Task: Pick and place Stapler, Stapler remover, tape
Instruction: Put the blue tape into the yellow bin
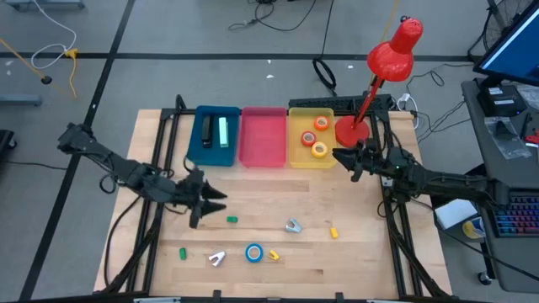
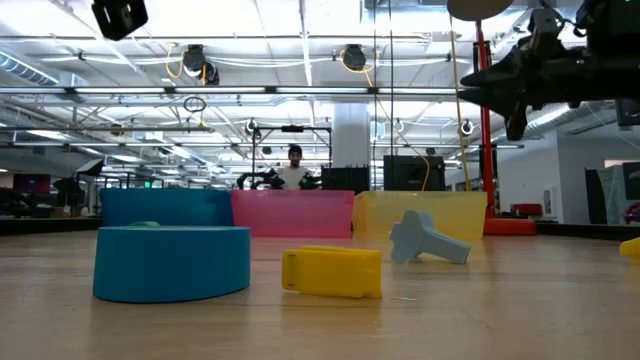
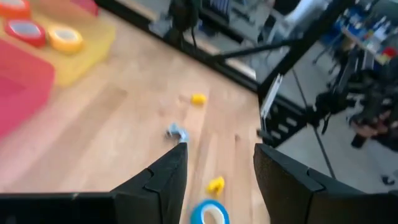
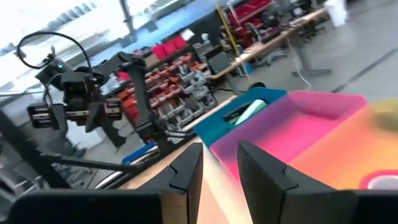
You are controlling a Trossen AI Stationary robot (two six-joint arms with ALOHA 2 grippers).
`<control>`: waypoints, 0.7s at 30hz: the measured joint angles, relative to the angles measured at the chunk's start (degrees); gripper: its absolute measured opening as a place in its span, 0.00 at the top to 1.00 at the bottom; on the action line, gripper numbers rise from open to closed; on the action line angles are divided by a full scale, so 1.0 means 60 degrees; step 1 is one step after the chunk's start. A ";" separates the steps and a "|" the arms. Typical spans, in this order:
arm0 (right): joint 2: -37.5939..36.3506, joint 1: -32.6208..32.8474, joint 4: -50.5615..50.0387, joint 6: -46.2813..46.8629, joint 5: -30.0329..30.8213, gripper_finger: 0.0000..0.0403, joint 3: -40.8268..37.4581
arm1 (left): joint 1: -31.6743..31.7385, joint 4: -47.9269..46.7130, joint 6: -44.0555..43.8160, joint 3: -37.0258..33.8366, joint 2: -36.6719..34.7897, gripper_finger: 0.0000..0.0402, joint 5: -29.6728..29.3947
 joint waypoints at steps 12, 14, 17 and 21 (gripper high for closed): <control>-0.1653 -0.0006 -0.1139 -0.0275 -0.0858 0.81 0.0001 | -0.0766 -0.1335 -0.1956 0.1823 0.2793 0.54 0.0816; -0.1793 -0.0006 -0.1265 -0.0190 -0.0870 0.82 0.0004 | -0.0769 -0.1344 -0.2137 0.2004 0.3188 0.54 0.1100; -0.1848 -0.0006 -0.1287 -0.0135 -0.1025 0.83 0.0004 | -0.0762 -0.1344 -0.2325 0.2223 0.3742 0.54 0.1490; -0.1846 -0.0002 -0.1289 -0.0124 -0.1135 0.84 0.0004 | -0.0733 -0.1320 -0.2430 0.2420 0.4420 0.54 0.1687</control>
